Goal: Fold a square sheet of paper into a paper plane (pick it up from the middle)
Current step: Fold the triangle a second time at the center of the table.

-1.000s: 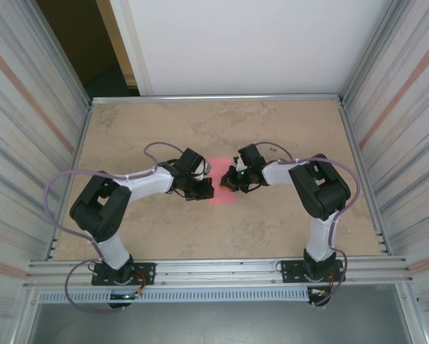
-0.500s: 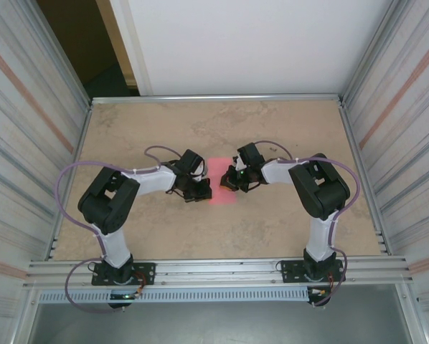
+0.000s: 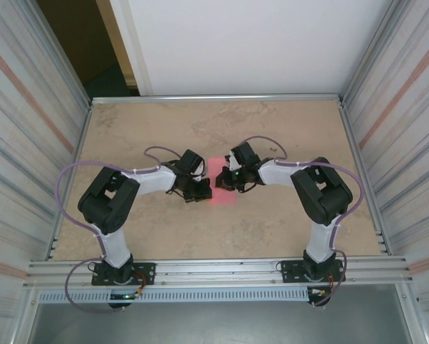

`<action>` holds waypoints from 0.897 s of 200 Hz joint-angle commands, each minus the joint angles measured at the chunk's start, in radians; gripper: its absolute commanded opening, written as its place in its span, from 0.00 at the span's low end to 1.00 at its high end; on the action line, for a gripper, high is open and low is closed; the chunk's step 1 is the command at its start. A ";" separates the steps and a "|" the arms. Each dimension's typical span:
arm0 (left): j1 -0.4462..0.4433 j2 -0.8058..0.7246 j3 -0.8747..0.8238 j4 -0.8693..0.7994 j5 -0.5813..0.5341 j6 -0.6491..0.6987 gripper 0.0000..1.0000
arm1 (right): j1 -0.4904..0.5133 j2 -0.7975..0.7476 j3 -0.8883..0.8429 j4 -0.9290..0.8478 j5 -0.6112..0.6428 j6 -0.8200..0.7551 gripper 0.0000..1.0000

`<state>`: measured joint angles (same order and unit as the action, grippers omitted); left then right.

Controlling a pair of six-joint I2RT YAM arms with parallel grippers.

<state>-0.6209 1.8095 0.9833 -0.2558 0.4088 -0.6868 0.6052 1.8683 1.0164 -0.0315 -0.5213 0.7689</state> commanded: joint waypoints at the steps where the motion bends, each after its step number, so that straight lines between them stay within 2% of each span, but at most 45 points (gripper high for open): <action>1: 0.006 0.041 -0.025 -0.082 -0.041 -0.016 0.00 | 0.008 -0.013 -0.034 0.015 -0.003 -0.006 0.01; 60: 0.007 0.024 -0.023 -0.070 -0.028 -0.014 0.00 | -0.001 0.051 -0.033 -0.001 0.023 0.014 0.00; 133: 0.007 -0.054 -0.005 0.047 0.087 -0.023 0.02 | -0.004 0.080 -0.041 -0.016 0.029 0.027 0.00; 179: 0.007 -0.003 -0.023 0.001 0.052 -0.043 0.02 | -0.007 0.078 -0.038 -0.013 0.025 0.031 0.00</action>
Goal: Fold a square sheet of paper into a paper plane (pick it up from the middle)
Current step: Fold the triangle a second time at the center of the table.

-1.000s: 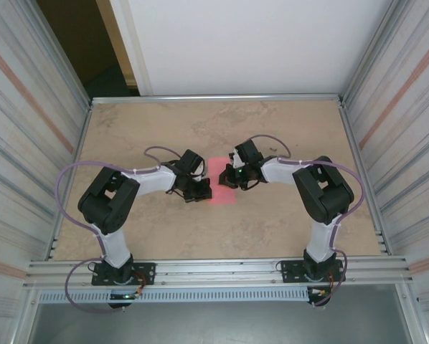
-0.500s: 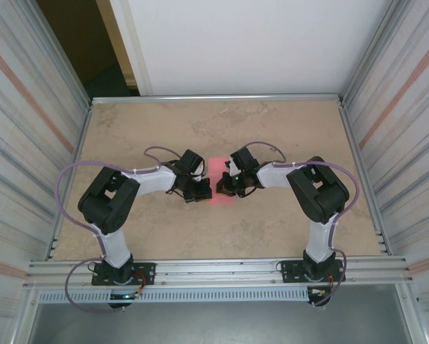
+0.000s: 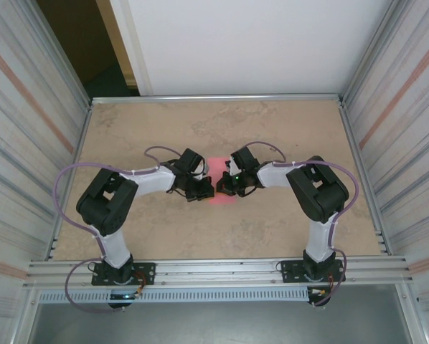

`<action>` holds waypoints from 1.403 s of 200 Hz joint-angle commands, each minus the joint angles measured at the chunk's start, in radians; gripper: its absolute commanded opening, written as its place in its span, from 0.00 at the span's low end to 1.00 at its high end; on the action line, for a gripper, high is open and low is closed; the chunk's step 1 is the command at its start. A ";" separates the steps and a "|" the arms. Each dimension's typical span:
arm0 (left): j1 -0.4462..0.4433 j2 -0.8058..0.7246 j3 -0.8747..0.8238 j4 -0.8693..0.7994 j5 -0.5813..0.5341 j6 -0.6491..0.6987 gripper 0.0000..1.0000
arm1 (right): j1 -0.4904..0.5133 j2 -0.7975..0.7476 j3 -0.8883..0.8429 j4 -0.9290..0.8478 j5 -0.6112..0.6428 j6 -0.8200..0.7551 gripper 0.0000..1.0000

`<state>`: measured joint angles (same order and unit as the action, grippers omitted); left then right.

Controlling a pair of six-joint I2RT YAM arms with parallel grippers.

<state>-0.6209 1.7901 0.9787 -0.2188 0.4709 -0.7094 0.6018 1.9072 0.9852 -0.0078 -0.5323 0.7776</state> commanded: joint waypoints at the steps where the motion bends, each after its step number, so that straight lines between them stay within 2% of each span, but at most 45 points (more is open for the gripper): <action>1: 0.007 0.016 -0.019 -0.039 -0.012 -0.020 0.02 | -0.004 0.039 -0.007 -0.037 0.036 0.022 0.00; 43: 0.007 0.045 -0.030 -0.143 -0.091 -0.038 0.01 | -0.029 0.034 0.006 -0.054 0.043 0.001 0.00; 86: 0.015 0.047 -0.069 -0.162 -0.106 -0.054 0.01 | -0.132 0.050 0.044 -0.099 0.055 -0.064 0.00; 140: 0.014 0.034 -0.075 -0.144 -0.094 -0.046 0.01 | -0.244 0.083 0.114 -0.161 0.055 -0.101 0.00; 171: 0.015 0.003 -0.005 -0.099 -0.014 0.002 0.02 | -0.248 0.016 0.123 -0.183 0.062 -0.105 0.01; 200: 0.015 -0.047 0.058 -0.027 0.043 0.010 0.06 | -0.218 -0.103 0.068 -0.180 0.099 -0.079 0.09; 235: 0.027 -0.038 0.084 -0.017 -0.013 0.001 0.12 | -0.187 -0.216 -0.059 -0.116 0.111 0.028 0.30; 260: 0.055 0.012 0.095 0.014 0.022 -0.021 0.17 | -0.153 -0.247 -0.125 -0.048 0.075 0.117 0.43; 280: 0.073 0.057 0.130 0.014 0.066 -0.020 0.18 | -0.144 -0.241 -0.141 -0.009 0.033 0.155 0.45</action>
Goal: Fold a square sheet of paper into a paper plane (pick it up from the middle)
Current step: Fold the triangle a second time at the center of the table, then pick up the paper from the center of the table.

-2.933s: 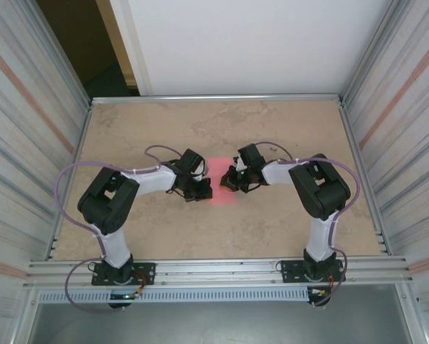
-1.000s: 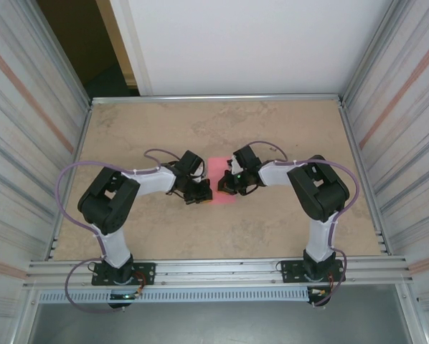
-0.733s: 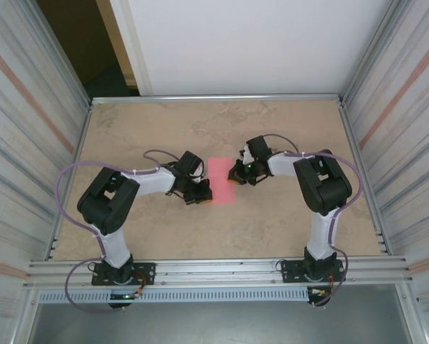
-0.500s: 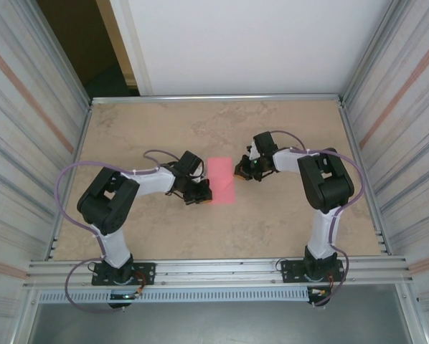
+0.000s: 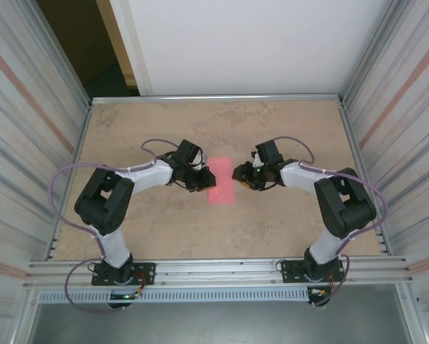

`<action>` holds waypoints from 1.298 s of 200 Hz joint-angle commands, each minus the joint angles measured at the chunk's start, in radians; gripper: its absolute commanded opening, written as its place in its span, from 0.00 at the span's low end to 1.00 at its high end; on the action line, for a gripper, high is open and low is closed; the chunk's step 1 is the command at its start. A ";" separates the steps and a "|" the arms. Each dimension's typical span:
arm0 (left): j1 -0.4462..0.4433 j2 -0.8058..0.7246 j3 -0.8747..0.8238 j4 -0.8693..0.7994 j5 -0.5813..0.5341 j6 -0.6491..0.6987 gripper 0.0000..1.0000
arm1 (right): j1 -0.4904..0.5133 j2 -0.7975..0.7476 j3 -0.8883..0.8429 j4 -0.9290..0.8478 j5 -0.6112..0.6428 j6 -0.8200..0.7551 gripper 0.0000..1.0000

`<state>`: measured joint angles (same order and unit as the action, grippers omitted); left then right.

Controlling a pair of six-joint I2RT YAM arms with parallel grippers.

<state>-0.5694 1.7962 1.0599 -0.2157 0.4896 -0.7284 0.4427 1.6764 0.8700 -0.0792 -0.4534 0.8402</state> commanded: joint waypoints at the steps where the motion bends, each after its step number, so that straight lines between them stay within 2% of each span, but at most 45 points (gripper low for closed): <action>1: 0.022 0.053 0.050 0.010 0.047 0.000 0.19 | 0.016 -0.011 -0.026 0.065 -0.048 0.094 0.45; 40: 0.031 0.096 0.074 -0.018 0.006 -0.003 0.19 | 0.032 0.032 -0.017 0.096 -0.065 0.124 0.45; 90: 0.042 0.127 0.046 -0.024 -0.029 -0.022 0.19 | 0.052 0.104 0.009 0.130 -0.074 0.170 0.40; 136: 0.048 0.132 0.021 -0.016 -0.024 -0.036 0.19 | 0.057 0.135 0.023 0.154 -0.075 0.181 0.26; 259: 0.050 0.144 0.015 -0.014 -0.022 -0.047 0.19 | 0.059 0.182 0.049 0.191 -0.092 0.187 0.20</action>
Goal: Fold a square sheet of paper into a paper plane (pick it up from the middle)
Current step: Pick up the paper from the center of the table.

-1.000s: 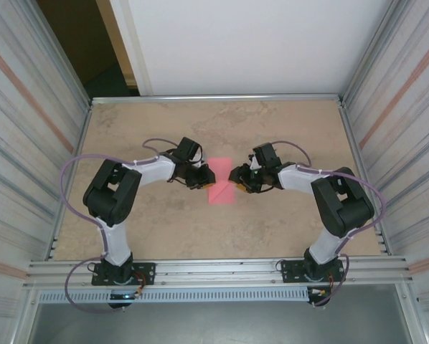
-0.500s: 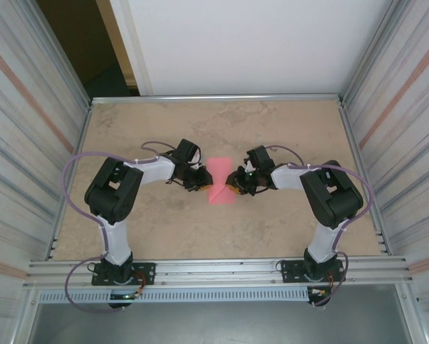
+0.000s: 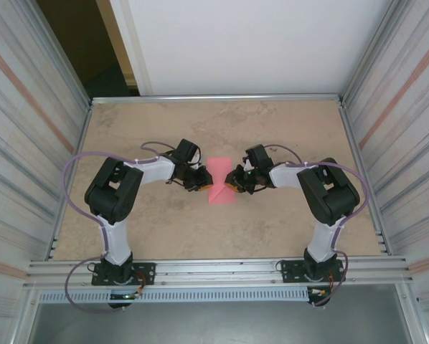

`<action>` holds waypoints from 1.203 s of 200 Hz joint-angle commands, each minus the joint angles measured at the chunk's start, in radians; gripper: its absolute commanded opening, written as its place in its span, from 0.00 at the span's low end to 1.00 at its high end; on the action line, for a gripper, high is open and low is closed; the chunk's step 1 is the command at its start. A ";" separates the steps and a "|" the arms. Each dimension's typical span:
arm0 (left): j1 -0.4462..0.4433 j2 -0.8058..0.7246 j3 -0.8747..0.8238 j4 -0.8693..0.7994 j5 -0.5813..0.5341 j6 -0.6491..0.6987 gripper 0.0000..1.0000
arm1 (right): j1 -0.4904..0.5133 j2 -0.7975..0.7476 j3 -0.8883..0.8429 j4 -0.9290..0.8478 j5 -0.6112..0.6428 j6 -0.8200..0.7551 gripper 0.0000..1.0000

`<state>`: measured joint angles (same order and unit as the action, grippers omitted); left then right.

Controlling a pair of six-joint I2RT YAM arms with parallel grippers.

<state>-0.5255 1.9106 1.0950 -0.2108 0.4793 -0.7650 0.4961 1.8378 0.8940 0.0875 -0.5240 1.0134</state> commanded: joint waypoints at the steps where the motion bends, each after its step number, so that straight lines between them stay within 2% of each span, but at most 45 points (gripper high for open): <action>1: 0.006 0.031 -0.020 -0.019 -0.011 -0.010 0.19 | 0.006 0.020 0.025 0.025 -0.022 0.014 0.20; 105: 0.006 0.008 -0.026 -0.006 -0.009 -0.011 0.19 | 0.046 0.052 -0.013 0.143 -0.036 0.065 0.18; 167: 0.050 -0.133 -0.051 0.045 0.024 0.000 0.22 | 0.042 0.012 -0.026 0.171 -0.015 0.036 0.05; 192: 0.092 -0.240 -0.109 0.100 0.034 -0.009 0.29 | 0.022 -0.063 -0.045 0.184 0.002 -0.002 0.02; 240: 0.162 -0.446 -0.275 0.330 0.117 -0.041 0.51 | -0.051 -0.258 -0.079 0.237 -0.039 -0.053 0.01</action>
<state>-0.3782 1.5478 0.8890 -0.0269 0.5255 -0.7876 0.4793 1.6863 0.8276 0.2672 -0.5404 1.0107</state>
